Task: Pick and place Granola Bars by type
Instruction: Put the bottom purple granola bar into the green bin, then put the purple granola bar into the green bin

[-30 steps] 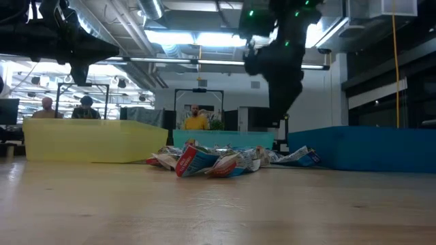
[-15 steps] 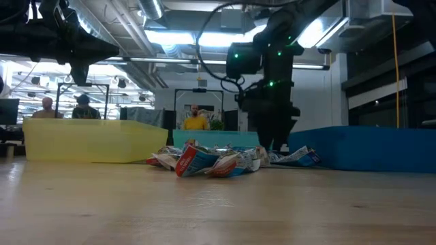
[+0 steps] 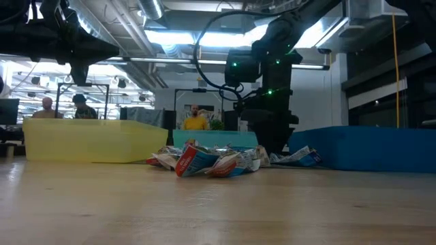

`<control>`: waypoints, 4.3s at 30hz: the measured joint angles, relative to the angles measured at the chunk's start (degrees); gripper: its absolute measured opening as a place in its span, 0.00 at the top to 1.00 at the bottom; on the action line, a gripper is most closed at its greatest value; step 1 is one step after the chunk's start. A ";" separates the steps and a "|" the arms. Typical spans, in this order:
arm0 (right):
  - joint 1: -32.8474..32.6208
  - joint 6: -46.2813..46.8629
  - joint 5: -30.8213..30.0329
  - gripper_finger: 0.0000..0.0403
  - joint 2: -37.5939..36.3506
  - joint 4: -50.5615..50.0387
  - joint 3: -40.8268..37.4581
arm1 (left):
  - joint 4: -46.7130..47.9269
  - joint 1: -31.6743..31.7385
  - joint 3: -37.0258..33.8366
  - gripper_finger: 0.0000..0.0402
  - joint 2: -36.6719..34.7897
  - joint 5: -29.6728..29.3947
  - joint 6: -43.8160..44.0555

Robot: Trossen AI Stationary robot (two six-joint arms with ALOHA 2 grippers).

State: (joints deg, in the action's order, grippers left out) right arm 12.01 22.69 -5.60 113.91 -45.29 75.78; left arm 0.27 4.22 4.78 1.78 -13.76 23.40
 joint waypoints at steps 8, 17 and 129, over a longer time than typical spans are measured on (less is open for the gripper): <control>0.00 -0.47 1.44 0.68 0.00 -0.11 -0.14 | -0.01 0.01 0.00 0.97 -0.02 -0.26 -0.01; -0.28 -2.25 3.38 0.94 -0.44 -7.48 5.37 | -0.01 0.01 0.00 0.97 0.00 -0.26 -0.01; 0.15 -35.24 11.71 0.60 10.74 -25.56 40.27 | 11.20 0.01 -0.04 0.97 -0.01 -0.95 0.76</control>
State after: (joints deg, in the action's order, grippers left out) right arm 12.16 -12.55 6.11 124.65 -70.85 116.05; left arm 11.47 4.23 4.73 1.77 -14.71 24.16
